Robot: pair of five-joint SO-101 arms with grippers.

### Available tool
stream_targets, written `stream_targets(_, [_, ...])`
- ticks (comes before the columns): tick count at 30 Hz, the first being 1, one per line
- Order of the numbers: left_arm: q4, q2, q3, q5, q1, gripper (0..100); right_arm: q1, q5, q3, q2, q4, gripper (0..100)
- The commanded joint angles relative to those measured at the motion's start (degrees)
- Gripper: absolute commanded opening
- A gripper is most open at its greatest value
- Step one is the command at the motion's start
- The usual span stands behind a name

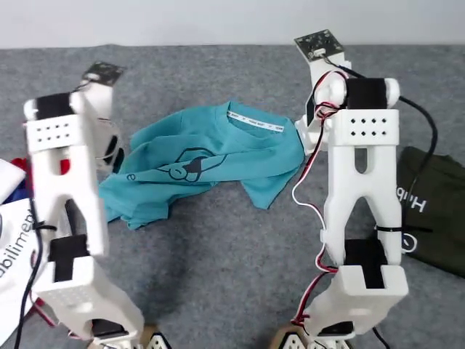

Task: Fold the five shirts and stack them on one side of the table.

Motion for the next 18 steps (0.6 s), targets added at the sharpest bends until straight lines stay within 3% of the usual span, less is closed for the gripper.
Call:
stream_targets(1, [2.02,-4.48,4.18,0.35,5.54,1,0.22,-0.53,-0.26,-3.12,2.33,24.2])
stream_targets(7, [-1.76,-9.05,19.12,7.47,16.70,1,0.22,-0.53,1.85,-3.30,2.24,24.2])
stream_targets(10, [-7.65,-9.05,25.71,9.05,18.37,3,0.84,-0.53,4.57,-3.56,2.24,24.2])
stream_targets(14, [-12.13,-9.14,29.76,10.20,18.29,15,3.38,-0.53,6.24,-3.56,2.24,24.2])
stream_targets(18, [-14.95,-8.97,30.02,10.99,17.14,16,6.29,-0.35,6.24,-3.65,2.24,24.2])
